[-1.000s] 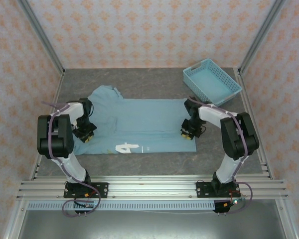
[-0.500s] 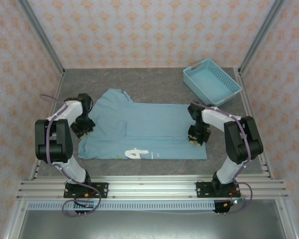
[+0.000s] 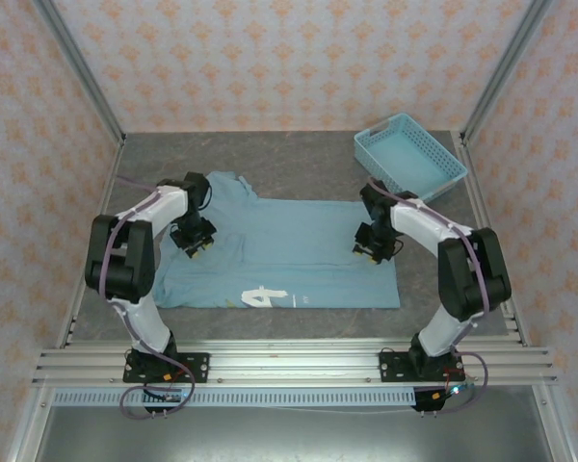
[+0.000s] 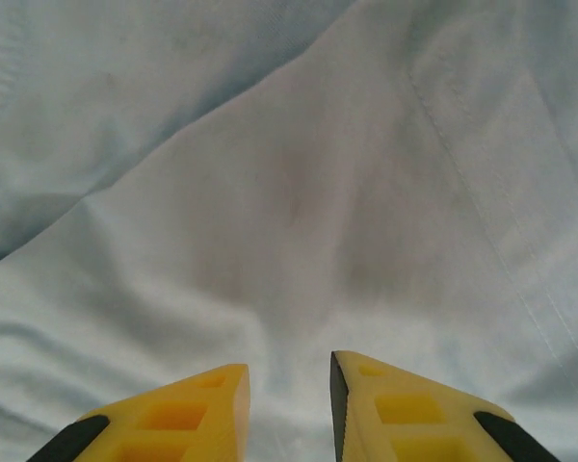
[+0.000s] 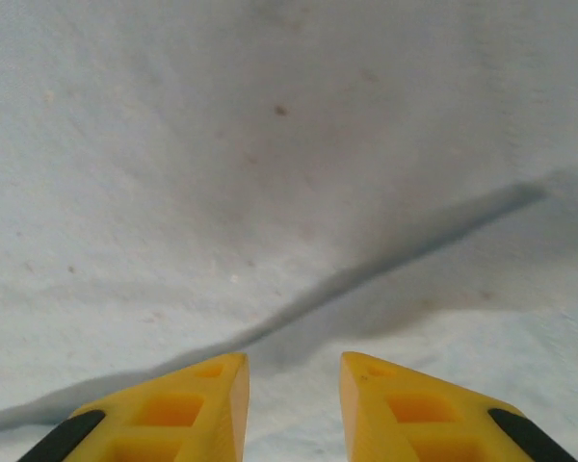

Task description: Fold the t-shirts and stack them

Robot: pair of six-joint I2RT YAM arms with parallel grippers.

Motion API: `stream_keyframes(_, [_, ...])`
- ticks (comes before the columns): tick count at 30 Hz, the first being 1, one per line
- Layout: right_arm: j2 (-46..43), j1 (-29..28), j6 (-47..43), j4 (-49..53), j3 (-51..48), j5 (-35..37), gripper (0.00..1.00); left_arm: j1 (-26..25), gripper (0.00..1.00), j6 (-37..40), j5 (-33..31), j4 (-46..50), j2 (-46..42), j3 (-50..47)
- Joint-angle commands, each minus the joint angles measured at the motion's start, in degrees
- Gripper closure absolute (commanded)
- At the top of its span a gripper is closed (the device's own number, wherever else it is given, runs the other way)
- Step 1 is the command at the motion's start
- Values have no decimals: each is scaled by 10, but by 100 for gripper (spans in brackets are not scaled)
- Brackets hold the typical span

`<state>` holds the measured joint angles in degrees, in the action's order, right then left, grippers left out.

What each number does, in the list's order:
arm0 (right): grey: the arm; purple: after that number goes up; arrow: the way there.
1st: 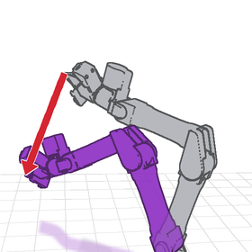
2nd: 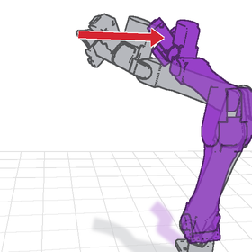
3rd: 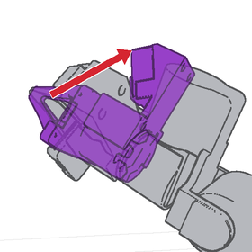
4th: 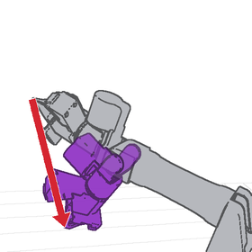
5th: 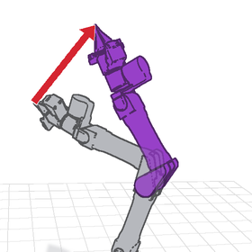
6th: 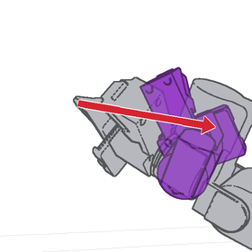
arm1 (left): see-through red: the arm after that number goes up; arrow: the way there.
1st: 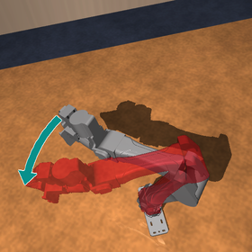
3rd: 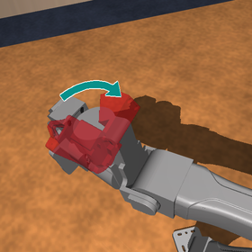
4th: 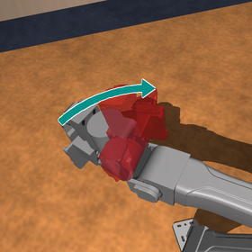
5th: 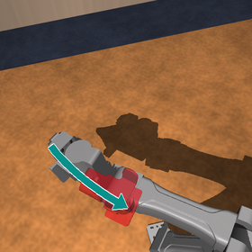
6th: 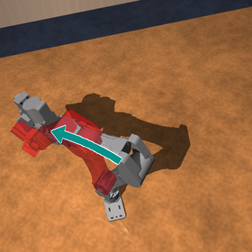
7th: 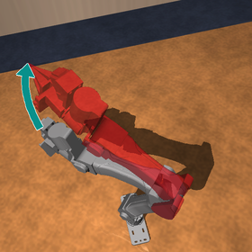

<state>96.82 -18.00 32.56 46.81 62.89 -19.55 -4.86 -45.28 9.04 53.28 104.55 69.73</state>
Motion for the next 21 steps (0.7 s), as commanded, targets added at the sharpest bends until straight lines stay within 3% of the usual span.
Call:
stream_keyframes(1, [35, -9, 13, -20, 39, -2, 69, 1, 72, -14, -12, 0, 21, 41])
stream_keyframes(8, [119, -23, 29, -20, 58, -36, 70, 45, 76, 16, -51, 12, 71, 16])
stream_keyframes(14, [119, -57, 34, -1, 43, -69, 70, 100, 76, 64, -73, 19, 59, 3])
stream_keyframes(18, [93, -63, 31, -6, 63, -59, 69, 95, 71, 78, -74, 29, 34, 86])
stream_keyframes(21, [86, -60, 14, -21, 101, -40, 66, 84, 70, 50, -54, 42, 66, 191])
